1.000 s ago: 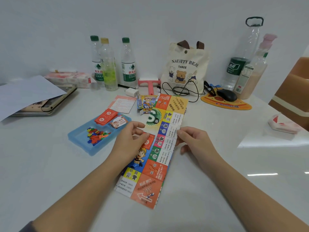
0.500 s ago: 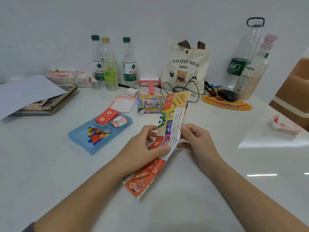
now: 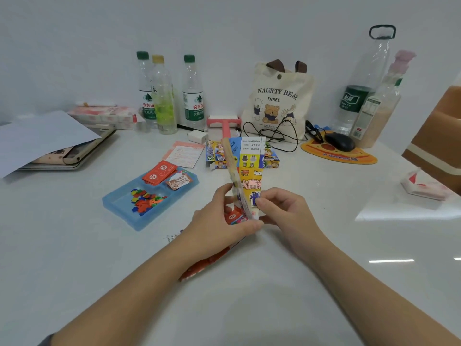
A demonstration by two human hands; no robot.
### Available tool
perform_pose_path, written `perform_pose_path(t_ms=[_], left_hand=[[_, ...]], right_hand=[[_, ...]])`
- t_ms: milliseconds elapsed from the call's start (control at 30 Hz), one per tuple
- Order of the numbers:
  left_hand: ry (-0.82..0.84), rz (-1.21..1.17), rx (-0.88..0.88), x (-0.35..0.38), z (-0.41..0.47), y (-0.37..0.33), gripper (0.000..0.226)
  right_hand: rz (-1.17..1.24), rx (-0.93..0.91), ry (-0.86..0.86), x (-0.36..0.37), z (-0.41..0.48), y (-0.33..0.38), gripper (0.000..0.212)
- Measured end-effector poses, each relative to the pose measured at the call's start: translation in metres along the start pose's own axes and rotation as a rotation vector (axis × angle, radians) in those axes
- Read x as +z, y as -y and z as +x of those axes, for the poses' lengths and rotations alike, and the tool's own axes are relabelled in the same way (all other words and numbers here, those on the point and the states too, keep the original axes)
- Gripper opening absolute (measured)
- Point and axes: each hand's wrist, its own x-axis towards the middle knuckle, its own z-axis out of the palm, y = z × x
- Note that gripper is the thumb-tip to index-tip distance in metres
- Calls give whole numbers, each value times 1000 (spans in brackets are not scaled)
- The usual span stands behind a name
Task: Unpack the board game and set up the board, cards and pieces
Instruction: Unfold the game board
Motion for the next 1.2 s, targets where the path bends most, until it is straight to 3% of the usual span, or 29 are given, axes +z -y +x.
perform_pose_path(t_ms=[200, 300, 367, 500, 633, 733, 833, 933, 1200], left_hand=[[-17, -64, 40, -1, 0, 3, 73], [-27, -177, 76, -9, -4, -3, 34], [-54, -318, 9, -15, -2, -7, 17], [-178, -740, -172, -20, 1, -4, 20], [-204, -882, -265, -29, -1, -1, 15], [-205, -901, -260, -35, 0, 2, 13], [-161, -977, -216, -36, 1, 3, 17], [-127, -1043, -212, -37, 1, 4, 16], [25, -1312, -159, -31, 1, -3, 28]], right_hand=[[-5, 27, -22, -1, 1, 1, 10], [5, 34, -66, -3, 2, 0, 13], [61, 49, -108, -5, 4, 0, 16], [158, 99, -250, -8, 7, -1, 20], [193, 153, -329, -12, 6, 1, 10], [79, 141, -396, -18, 7, -2, 15], [-372, -40, -461, -22, 10, -10, 29], [-643, -134, -413, -19, 9, -12, 20], [-381, 40, -87, -4, 4, -5, 32]])
